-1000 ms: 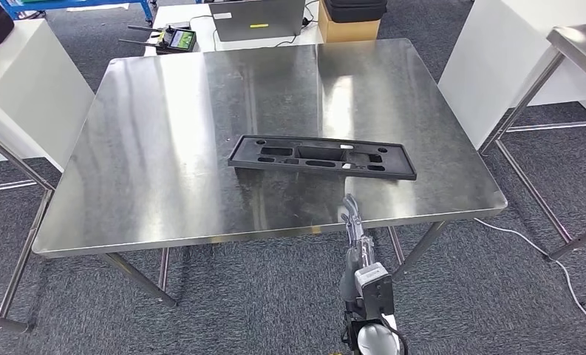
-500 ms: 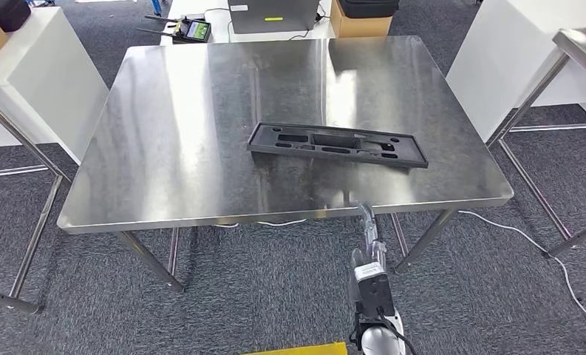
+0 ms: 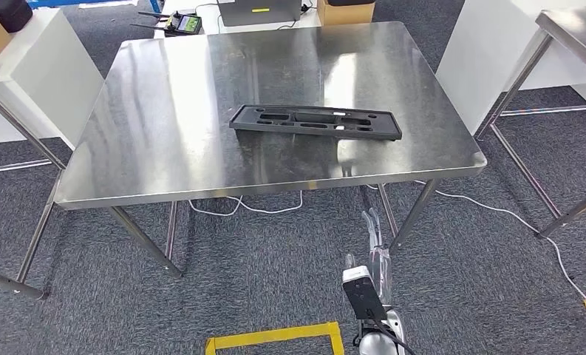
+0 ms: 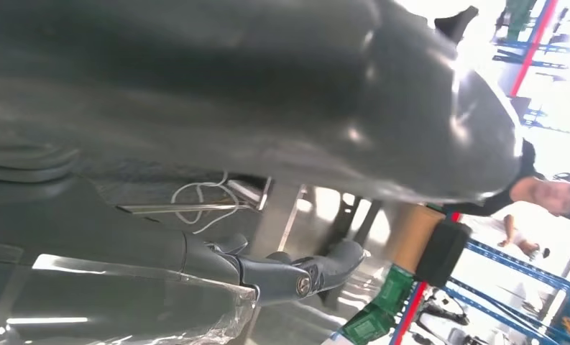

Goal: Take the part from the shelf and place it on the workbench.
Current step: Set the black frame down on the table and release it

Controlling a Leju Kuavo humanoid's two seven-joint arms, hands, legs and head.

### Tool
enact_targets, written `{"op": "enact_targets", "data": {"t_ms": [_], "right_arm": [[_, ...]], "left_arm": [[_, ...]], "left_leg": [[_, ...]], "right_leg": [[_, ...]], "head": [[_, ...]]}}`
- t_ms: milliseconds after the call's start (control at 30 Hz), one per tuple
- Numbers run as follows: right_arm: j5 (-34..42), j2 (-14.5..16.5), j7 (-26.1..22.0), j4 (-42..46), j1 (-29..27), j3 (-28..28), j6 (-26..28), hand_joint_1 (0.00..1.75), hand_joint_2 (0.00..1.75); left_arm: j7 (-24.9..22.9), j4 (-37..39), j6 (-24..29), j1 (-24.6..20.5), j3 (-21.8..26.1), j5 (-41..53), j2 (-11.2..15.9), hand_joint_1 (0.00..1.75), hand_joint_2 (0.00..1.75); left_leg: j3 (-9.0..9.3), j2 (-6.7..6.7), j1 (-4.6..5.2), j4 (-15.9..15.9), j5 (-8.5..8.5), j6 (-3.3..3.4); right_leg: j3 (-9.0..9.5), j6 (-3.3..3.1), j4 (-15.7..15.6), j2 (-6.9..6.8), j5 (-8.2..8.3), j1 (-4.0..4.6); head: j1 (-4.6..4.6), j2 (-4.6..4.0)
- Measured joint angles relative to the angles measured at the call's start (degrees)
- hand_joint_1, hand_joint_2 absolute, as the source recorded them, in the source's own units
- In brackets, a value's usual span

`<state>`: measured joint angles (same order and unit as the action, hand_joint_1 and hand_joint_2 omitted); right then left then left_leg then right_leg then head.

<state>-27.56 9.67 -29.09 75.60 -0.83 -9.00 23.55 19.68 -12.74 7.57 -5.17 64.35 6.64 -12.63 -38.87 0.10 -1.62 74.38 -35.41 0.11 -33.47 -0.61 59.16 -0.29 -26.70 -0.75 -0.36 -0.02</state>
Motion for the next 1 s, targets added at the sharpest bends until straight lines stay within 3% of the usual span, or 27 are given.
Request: {"op": "enact_targets", "data": {"t_ms": [33, 100, 167, 233, 300, 333, 433, 467, 500, 533, 567, 633, 700, 767, 800, 833, 867, 933, 967, 1000], "right_arm": [[-0.2, 0.0, 0.0, -0.2, 0.0, 0.1, 0.2, 0.0, 0.0], [-0.4, 0.1, -0.2, -0.4, -0.1, 0.2, 0.3, 0.0, 0.0], [-0.4, 0.2, -0.6, -0.4, -0.3, 0.3, 0.3, 0.0, 0.0], [-0.4, 0.4, -0.9, -0.5, -0.3, 0.4, 0.3, 0.0, 0.0], [-0.3, 0.6, -1.0, -0.7, -0.4, 0.4, 0.3, 0.0, 0.0], [-0.2, 0.6, -1.1, -0.7, -0.4, 0.4, 0.3, 0.0, 0.0], [-0.2, 0.6, -1.0, -0.8, -0.6, 0.7, 0.3, 0.0, 0.0], [-0.2, 0.5, -1.0, -0.8, -0.7, 0.8, 0.3, 0.0, 0.0], [-0.2, 0.5, -0.9, -0.8, -0.9, 1.0, 0.2, 0.0, 0.0], [-0.2, 0.5, -0.9, -0.8, -1.0, 1.2, 0.2, 0.0, 0.0], [-0.2, 0.5, -0.8, -0.8, -1.2, 1.4, 0.2, 0.0, 0.0], [-0.2, 0.5, -0.8, -0.7, -1.3, 1.6, 0.2, 0.0, 0.0], [-0.2, 0.6, -0.8, -0.5, -1.4, 1.8, 0.2, 0.0, 0.0], [-0.2, 0.7, -0.8, -0.3, -2.0, 2.0, 0.2, 0.0, 0.0], [-0.2, 0.7, -0.7, -0.3, -2.4, 2.1, 0.2, 0.0, 0.0], [-0.2, 0.7, -0.7, -0.3, -2.7, 2.2, 0.2, 0.0, 0.0], [-0.2, 0.7, -0.7, -0.3, -3.0, 2.3, 0.2, 0.0, 0.0], [-0.2, 0.8, -0.7, -0.2, -3.2, 2.5, 0.1, 0.0, 0.0], [-0.2, 0.8, -0.7, -0.2, -3.3, 2.6, 0.2, 0.0, 0.0], [-0.2, 0.8, -0.7, -0.1, -3.4, 2.7, 0.1, 0.0, 0.0]], "left_arm": [[0.0, 0.0, -0.1, 0.0, 0.0, 0.1, 0.0, 0.0, 0.0], [0.1, 0.0, -0.3, 0.0, 0.0, 0.1, 0.0, 0.0, 0.0], [0.2, -0.2, -0.4, -0.1, 0.0, 0.2, 0.0, 0.0, 0.0], [0.2, -0.3, -0.4, 0.0, 0.0, 0.5, 0.0, 0.0, 0.0], [0.1, -0.3, -0.4, 0.0, 0.0, 0.8, -0.1, 0.0, 0.0], [0.0, -0.4, -0.3, -0.1, 0.0, 1.0, -0.2, 0.0, 0.0], [-0.3, -0.4, -0.3, 0.0, 0.0, 1.3, -0.2, 0.0, 0.0], [-0.4, -0.5, -0.3, 0.0, 0.0, 1.4, -0.2, 0.0, 0.0], [-0.5, -0.5, -0.3, 0.1, 0.0, 1.6, -0.2, 0.0, 0.0], [-0.5, -0.5, -0.4, 0.1, 0.0, 1.7, -0.2, 0.0, 0.0], [-0.6, -0.5, -0.4, 0.1, -0.1, 1.8, -0.2, 0.0, 0.0], [-0.6, -0.5, -0.7, 0.1, -0.1, 2.0, -0.2, 0.0, 0.0], [-0.5, -0.5, -0.9, 0.1, -0.1, 2.2, -0.2, 0.0, 0.0], [-0.4, -0.5, -1.0, 0.1, -0.2, 2.3, -0.2, 0.0, 0.0], [-0.3, -0.5, -1.0, 0.2, -0.2, 2.4, -0.2, 0.0, 0.0], [-0.3, -0.5, -1.0, 0.3, -0.2, 2.4, -0.1, 0.0, 0.0], [-0.3, -0.5, -1.0, 0.4, -0.2, 2.4, -0.1, 0.0, 0.0], [-0.2, -0.5, -1.0, 0.6, -0.2, 2.4, 0.0, 0.0, 0.0], [-0.2, -0.5, -1.0, 0.6, -0.2, 2.4, 0.0, 0.0, 0.0], [-0.2, -0.5, -1.0, 0.6, -0.2, 2.5, 0.0, 0.0, 0.0]], "left_leg": [[1.27, 0.0, 0.05, -0.3, 1.31, 0.3], [6.4, -0.03, 0.35, -6.3, 3.82, 1.36], [11.51, -0.09, 0.93, -13.9, 3.59, 2.19], [13.05, -0.18, 1.59, -16.8, 3.2, 2.56], [12.19, -0.05, 1.74, -17.7, 4.88, 3.02], [11.46, 0.09, 1.65, -18.2, 5.97, 3.37], [8.5, 0.41, 1.49, -18.8, 8.81, 3.79], [7.39, 0.47, 1.5, -18.7, 9.67, 3.67], [6.39, 0.52, 1.51, -18.6, 10.52, 3.58], [5.3, 0.58, 1.5, -18.5, 11.37, 3.45], [4.19, 0.62, 1.48, -18.4, 12.22, 3.27], [2.28, 0.65, 1.58, -17.7, 13.59, 2.75], [1.07, 0.67, 1.82, -16.9, 14.63, 2.14], [0.45, 0.72, 1.72, -16.7, 15.55, 1.48], [0.16, 0.64, 1.48, -16.5, 15.45, 1.12], [-0.15, 0.54, 1.26, -15.9, 14.19, 0.74], [-0.47, 0.45, 1.08, -14.5, 11.68, 0.38], [-1.01, 0.35, 0.91, -9.1, 4.8, -0.26], [-1.11, 0.34, 0.83, -5.8, 2.69, -0.48], [-0.97, 0.34, 0.74, -3.0, 2.29, -0.63]], "right_leg": [[-0.83, 0.03, 0.0, 0.0, 0.65, 0.2], [-2.09, 0.15, 0.0, 0.02, 1.83, 0.45], [-2.6, 0.72, -0.1, -0.02, 2.87, 0.53], [-2.62, 1.68, -0.4, -0.14, 3.93, 0.21], [-2.98, 2.3, -0.6, -0.13, 4.24, 0.17], [-3.5, 2.16, 0.3, -0.06, 3.0, 0.3], [-5.76, 1.09, 8.4, 0.08, -4.91, 0.24], [-6.12, 1.3, 11.8, 0.09, -6.4, 0.18], [-5.93, 1.85, 14.3, 0.1, -6.56, 0.11], [-5.0, 2.64, 15.3, 0.1, -5.55, 0.07], [-3.1, 3.4, 14.3, 0.09, -3.98, -0.01], [3.18, 3.98, 6.9, 0.1, -2.62, -0.17], [8.14, 3.29, -1.0, 0.24, -4.59, -0.07], [8.93, 2.23, -3.5, 0.37, -5.9, 0.04], [8.59, 1.67, -3.4, 0.28, -5.66, -0.1], [8.14, 1.12, -3.4, 0.16, -5.14, -0.21], [7.57, 0.54, -3.4, 0.03, -4.48, -0.37], [6.2, 0.02, -3.3, -0.13, -3.13, -0.22], [5.5, -0.05, -3.2, -0.19, -2.51, -0.14], [4.75, 0.07, -2.9, -0.27, -1.97, -0.06]], "head": [[-0.01, -0.01], [0.01, 0.0], [0.05, 0.01], [-0.15, 0.0], [-0.4, 0.0], [-0.3, 0.0], [0.05, 0.0], [0.09, 0.01], [0.12, 0.0], [0.16, 0.01], [0.16, 0.01], [0.2, 0.01], [0.1, 0.0], [-0.01, 0.0], [0.0, 0.0], [0.01, 0.01], [-0.07, 0.01], [-0.22, 0.0], [-0.27, 0.0], [-0.28, 0.01]]}}
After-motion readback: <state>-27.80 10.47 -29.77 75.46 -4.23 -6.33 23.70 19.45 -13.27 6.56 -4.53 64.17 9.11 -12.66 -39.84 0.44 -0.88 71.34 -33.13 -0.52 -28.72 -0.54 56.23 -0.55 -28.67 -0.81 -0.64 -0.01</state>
